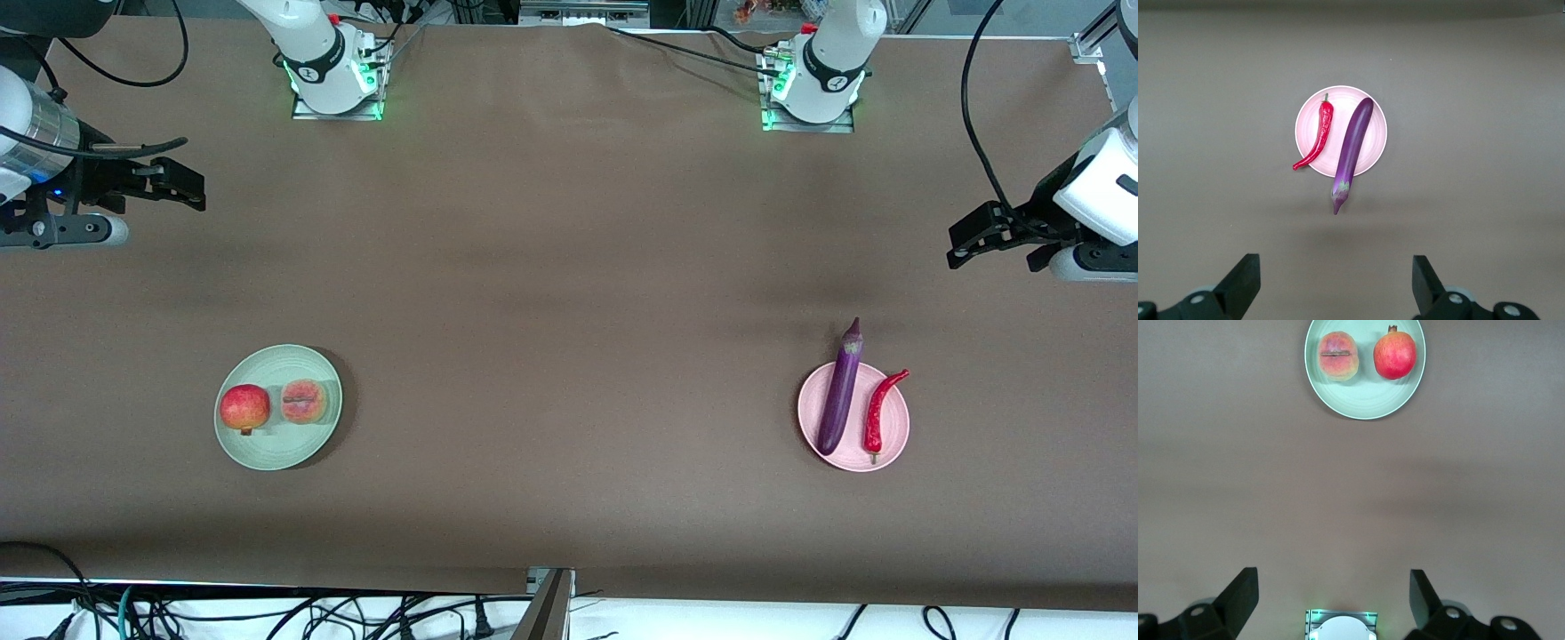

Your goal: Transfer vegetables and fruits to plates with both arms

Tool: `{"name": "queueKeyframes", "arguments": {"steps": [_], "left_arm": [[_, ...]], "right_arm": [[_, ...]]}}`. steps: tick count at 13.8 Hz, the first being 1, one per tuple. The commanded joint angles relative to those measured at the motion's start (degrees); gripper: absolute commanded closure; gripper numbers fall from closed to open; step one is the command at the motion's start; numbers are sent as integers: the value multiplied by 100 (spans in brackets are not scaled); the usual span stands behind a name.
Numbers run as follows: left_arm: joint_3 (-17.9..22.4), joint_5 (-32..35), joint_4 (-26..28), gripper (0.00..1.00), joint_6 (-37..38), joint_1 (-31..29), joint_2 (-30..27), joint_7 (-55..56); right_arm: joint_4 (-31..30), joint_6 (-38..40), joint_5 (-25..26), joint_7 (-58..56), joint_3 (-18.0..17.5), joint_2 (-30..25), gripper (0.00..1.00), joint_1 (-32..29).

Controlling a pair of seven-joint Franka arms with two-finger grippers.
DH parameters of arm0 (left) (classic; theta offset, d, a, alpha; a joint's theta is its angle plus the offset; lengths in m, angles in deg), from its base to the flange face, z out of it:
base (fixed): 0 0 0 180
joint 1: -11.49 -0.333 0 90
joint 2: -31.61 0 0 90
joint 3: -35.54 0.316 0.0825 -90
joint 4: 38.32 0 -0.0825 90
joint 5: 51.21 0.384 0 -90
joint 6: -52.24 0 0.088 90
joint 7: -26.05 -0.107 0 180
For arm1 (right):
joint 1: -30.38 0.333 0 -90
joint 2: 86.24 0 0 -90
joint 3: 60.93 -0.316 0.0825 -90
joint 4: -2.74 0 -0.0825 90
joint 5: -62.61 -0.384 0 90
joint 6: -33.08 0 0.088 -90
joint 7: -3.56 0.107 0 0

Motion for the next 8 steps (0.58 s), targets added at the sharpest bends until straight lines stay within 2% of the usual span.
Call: {"name": "queueKeyframes", "arguments": {"steps": [1,8], "left_arm": [[-120,-20,-105,0,38,10,-8,-122],[-86,-29,-105,0,214,-69,-61,-122]], "right_arm": [[-54,-33,26,30,-21,-44,0,-2],[-54,-33,26,30,-21,-44,0,7]]}}
